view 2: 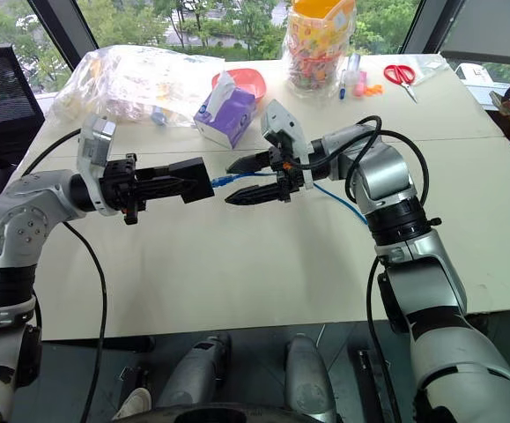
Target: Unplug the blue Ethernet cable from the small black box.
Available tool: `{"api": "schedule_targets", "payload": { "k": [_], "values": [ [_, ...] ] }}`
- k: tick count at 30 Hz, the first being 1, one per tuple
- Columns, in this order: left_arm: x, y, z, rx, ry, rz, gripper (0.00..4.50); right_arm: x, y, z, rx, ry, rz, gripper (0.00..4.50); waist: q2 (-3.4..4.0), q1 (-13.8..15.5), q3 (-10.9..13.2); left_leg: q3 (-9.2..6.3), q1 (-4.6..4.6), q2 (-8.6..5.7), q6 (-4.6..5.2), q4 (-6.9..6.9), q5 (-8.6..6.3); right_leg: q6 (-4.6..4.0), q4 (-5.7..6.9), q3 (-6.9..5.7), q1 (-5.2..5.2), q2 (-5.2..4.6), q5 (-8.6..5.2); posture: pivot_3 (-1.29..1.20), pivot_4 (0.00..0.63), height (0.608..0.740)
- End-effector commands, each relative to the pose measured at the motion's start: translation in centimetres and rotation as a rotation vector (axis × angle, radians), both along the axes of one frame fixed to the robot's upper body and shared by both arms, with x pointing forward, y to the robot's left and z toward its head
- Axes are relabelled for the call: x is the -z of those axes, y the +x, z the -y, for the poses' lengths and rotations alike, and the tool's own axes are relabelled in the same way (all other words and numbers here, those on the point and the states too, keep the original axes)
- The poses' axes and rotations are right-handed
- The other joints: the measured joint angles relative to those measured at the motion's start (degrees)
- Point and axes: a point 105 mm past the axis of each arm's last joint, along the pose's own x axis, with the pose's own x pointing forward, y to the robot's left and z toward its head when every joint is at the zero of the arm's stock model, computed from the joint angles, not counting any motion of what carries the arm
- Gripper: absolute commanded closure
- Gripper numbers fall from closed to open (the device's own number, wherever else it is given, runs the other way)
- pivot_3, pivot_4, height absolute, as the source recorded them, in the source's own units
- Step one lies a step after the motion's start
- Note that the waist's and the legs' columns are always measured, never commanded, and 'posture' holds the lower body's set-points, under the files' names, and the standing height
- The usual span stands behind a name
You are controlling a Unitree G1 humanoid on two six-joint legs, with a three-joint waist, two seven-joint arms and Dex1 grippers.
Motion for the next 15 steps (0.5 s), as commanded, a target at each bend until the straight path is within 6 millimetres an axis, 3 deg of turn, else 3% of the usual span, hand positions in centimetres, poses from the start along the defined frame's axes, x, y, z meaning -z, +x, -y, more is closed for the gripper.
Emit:
{"api": "schedule_targets", "payload": {
  "k": [1,15],
  "values": [
    [-2.1,-0.3,-0.3,0.01,-0.026,0.064,4.01,-1.7,0.1,-0.8,-0.014,0.03,-0.004,1.79,0.0,0.0,0.0,0.0,-0.05,0.0,0.0,0.0,0.0,0.0,0.03,0.0,-0.06,0.0,0.01,0.0,0.15,0.728],
    [-1.4,-0.4,0.3,0.032,0.022,0.08,4.01,-1.7,-1.0,-1.4,-0.082,0.016,-0.079,1.79,0.0,0.0,0.0,0.01,-0.35,0.0,0.0,0.05,0.01,0.05,0.14,0.0,-0.38,0.01,0.03,0.0,0.15,0.728]
  ]
}}
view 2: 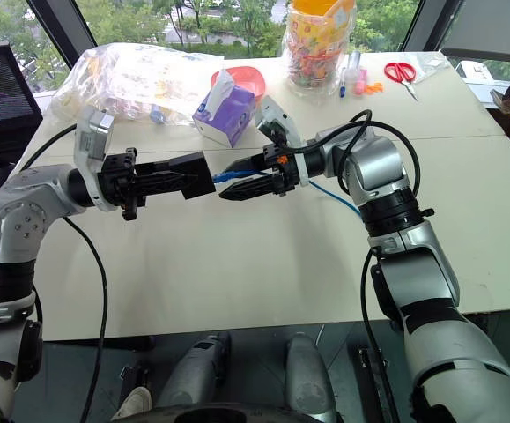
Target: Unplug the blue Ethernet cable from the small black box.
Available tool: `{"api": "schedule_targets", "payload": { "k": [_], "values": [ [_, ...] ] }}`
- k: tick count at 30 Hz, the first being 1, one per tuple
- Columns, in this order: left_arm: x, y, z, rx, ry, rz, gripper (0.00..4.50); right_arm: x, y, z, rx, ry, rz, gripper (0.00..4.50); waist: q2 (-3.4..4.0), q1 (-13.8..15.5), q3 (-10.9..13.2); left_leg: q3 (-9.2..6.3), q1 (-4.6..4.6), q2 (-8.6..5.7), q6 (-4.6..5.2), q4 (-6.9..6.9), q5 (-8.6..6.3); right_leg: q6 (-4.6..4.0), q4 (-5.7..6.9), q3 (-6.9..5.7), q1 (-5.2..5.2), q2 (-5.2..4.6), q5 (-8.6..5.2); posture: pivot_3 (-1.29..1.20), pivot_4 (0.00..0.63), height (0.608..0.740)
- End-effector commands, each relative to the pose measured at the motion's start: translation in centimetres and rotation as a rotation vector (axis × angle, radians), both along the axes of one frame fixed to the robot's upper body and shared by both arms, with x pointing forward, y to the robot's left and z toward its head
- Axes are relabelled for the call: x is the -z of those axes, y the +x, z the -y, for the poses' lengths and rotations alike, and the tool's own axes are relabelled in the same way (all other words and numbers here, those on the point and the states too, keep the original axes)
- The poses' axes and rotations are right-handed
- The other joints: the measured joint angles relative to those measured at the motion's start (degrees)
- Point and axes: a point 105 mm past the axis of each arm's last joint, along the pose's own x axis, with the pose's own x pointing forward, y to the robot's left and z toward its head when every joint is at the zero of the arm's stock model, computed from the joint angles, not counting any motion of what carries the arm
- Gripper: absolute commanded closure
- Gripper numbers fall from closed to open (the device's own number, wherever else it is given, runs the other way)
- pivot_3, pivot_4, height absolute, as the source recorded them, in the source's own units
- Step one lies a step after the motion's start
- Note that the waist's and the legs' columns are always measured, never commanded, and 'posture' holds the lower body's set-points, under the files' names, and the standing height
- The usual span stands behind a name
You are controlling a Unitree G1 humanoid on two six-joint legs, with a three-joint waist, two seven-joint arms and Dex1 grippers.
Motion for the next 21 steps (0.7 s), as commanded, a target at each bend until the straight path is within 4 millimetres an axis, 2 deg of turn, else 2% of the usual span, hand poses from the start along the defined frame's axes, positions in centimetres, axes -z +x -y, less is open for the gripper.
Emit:
{"api": "schedule_targets", "payload": {
  "k": [1,3,5,7,21],
  "values": [
    [-0.65,-0.32,0.0,0.012,0.023,0.062,4.01,-1.24,-0.91,-0.59,-0.057,0.019,0.04,1.79,0.0,0.0,0.0,0.0,0.0,0.0,0.0,0.0,0.0,0.0,0.0,0.0,0.0,0.0,0.0,0.0,0.15,0.728],
    [-0.54,-0.33,0.06,0.014,0.024,0.062,4.01,-1.25,-0.95,-0.61,-0.058,0.019,0.038,1.79,0.0,0.0,0.0,0.0,0.0,0.0,0.0,0.0,0.0,0.0,0.0,0.0,0.0,0.0,0.0,0.0,0.15,0.728],
    [-0.43,-0.33,0.12,0.016,0.027,0.063,4.01,-1.27,-0.96,-0.63,-0.058,0.02,0.038,2.34,0.0,0.0,0.0,0.0,0.0,0.0,0.0,0.0,0.0,0.0,0.0,0.0,0.0,0.0,0.0,0.0,0.15,0.728],
    [-0.38,-0.34,0.23,0.017,0.03,0.064,4.01,-1.22,-0.91,-0.62,-0.051,0.012,0.036,3.16,0.0,0.0,0.0,0.0,0.0,0.0,0.0,0.0,0.0,0.0,0.0,0.0,0.0,0.0,0.0,0.0,0.15,0.728],
    [-0.48,-0.49,0.73,0.025,0.024,0.067,4.01,-1.13,-1.22,-0.99,-0.071,0.004,0.015,3.16,0.0,0.0,0.0,0.0,0.0,0.0,0.0,0.03,0.0,0.01,0.04,0.0,-0.01,0.0,0.01,0.0,0.15,0.728]
  ]
}}
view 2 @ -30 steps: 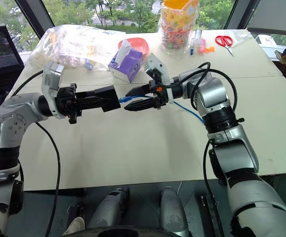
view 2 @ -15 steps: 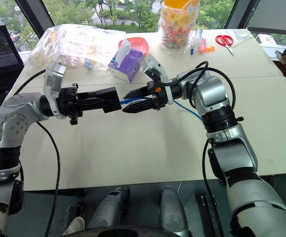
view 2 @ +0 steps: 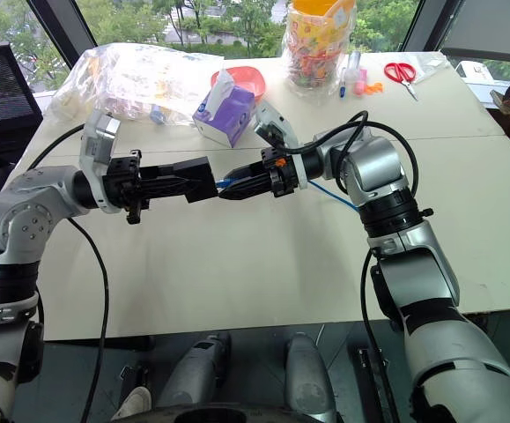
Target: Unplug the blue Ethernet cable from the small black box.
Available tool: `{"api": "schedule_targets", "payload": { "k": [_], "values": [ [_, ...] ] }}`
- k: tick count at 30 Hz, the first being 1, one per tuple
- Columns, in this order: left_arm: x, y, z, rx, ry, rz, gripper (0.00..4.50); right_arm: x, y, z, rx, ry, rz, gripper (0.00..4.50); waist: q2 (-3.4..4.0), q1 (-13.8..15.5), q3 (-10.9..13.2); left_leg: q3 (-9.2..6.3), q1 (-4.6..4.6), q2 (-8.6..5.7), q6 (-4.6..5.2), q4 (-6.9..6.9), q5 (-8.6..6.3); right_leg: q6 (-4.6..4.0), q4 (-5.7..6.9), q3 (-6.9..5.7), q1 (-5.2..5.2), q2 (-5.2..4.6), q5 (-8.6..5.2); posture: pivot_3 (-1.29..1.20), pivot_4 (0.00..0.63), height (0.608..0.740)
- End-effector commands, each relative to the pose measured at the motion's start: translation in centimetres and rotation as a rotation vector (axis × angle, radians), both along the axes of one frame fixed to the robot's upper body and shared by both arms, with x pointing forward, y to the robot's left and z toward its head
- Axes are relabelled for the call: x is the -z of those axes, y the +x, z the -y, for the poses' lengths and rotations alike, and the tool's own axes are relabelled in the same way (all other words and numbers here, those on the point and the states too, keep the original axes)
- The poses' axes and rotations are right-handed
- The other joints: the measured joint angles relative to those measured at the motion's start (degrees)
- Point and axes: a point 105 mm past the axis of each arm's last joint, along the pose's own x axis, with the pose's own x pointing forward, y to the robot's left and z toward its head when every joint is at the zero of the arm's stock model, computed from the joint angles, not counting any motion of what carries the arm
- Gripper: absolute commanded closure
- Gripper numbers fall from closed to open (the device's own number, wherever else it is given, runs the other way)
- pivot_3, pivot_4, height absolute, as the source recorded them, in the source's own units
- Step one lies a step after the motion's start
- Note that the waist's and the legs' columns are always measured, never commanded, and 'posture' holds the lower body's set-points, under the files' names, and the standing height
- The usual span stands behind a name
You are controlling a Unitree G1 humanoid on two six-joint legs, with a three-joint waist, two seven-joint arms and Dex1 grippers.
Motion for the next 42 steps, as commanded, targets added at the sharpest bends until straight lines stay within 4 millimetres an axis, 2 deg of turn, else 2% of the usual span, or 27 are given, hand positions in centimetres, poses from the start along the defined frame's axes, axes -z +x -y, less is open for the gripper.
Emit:
{"api": "schedule_targets", "payload": {
  "k": [1,14,26,30,35,42],
  "values": [
    [-0.8,-0.5,0.3,0.015,0.004,0.046,4.01,-1.4,-0.9,-0.8,-0.061,0.022,0.049,3.16,0.0,0.0,0.0,0.0,0.0,0.0,0.0,0.0,0.0,0.0,0.0,0.0,0.0,0.0,0.0,0.0,0.15,0.728],
    [0.5,-0.8,0.0,0.023,0.084,0.06,4.01,-1.2,-0.8,-0.4,-0.062,0.009,0.058,3.16,0.0,0.0,0.0,0.0,0.0,0.0,0.0,0.02,0.0,0.0,0.03,0.0,0.0,0.01,0.0,0.0,0.15,0.728],
    [-0.2,-0.4,-0.1,0.024,0.051,0.066,4.01,-0.6,-0.8,-0.5,-0.05,0.003,0.065,3.16,0.0,0.0,0.0,0.0,0.0,0.0,0.0,0.05,0.0,0.01,0.06,0.0,0.0,0.01,0.01,0.0,0.15,0.728],
    [-0.2,-0.7,0.0,0.046,0.05,0.056,4.01,-1.0,0.5,-0.9,0.021,0.029,0.096,3.16,0.0,-0.1,0.0,0.0,0.0,0.0,0.0,0.06,0.0,0.01,0.07,0.0,0.0,0.01,0.01,0.0,0.15,0.728],
    [0.1,-1.1,0.1,0.06,0.056,0.045,4.01,-1.6,1.0,-0.8,0.033,0.044,0.101,3.16,0.0,0.0,0.0,0.0,0.0,0.0,0.0,0.06,0.01,0.01,0.08,0.0,-0.01,0.01,0.01,0.0,0.15,0.728],
    [-0.1,-0.8,-0.1,0.042,0.056,0.054,4.01,-0.9,0.4,-0.4,-0.005,0.016,0.078,3.16,0.0,0.0,0.0,0.0,0.0,0.0,0.0,0.07,0.01,0.01,0.08,0.0,-0.01,0.01,0.01,0.0,0.15,0.728]
  ]
}}
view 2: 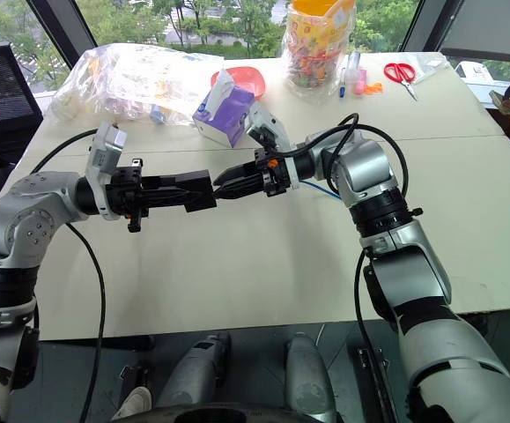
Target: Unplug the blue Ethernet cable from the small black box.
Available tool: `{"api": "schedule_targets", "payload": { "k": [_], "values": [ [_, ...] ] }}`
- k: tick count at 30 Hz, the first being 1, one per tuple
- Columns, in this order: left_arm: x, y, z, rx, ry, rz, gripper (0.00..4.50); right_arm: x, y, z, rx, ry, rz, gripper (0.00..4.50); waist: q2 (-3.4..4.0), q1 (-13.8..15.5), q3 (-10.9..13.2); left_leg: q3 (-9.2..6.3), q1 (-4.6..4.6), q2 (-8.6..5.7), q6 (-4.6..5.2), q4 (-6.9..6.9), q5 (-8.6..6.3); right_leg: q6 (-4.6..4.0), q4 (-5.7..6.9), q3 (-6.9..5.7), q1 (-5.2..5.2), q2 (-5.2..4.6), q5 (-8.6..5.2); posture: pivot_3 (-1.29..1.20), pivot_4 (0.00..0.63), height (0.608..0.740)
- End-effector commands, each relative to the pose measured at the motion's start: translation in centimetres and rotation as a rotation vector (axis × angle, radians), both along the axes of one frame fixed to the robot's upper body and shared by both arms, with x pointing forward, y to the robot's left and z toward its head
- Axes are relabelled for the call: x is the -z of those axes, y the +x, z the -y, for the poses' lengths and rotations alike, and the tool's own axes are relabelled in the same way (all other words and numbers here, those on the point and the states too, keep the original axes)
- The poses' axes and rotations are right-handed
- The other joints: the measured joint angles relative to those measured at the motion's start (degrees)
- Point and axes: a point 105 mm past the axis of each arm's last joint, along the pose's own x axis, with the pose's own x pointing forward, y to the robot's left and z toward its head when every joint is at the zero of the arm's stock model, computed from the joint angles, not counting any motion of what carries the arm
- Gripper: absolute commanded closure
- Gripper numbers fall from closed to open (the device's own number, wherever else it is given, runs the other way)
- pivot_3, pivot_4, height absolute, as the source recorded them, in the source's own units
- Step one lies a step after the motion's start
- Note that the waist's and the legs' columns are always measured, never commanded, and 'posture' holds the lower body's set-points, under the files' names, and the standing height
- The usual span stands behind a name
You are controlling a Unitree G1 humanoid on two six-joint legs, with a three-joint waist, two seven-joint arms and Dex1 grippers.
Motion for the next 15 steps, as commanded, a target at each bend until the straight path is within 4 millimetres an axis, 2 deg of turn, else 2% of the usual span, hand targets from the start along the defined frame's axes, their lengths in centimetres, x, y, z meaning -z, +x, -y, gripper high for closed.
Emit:
{"api": "schedule_targets", "payload": {
  "k": [1,15],
  "values": [
    [-1.49,-0.55,0.13,0.032,-0.014,0.063,4.01,-1.27,-0.33,0.33,-0.019,0.008,0.043,3.16,0.0,0.0,0.0,0.0,0.0,0.0,0.0,0.0,0.0,0.0,0.0,0.0,0.0,0.0,0.0,0.0,0.15,0.728],
    [-1.87,-0.18,0.03,0.017,-0.026,0.077,4.01,-0.27,-0.66,0.36,-0.033,-0.016,0.021,3.16,0.0,0.0,0.0,0.0,0.0,0.0,0.0,0.03,0.0,0.0,0.04,0.0,0.0,0.0,0.0,0.0,0.15,0.728]
  ]
}}
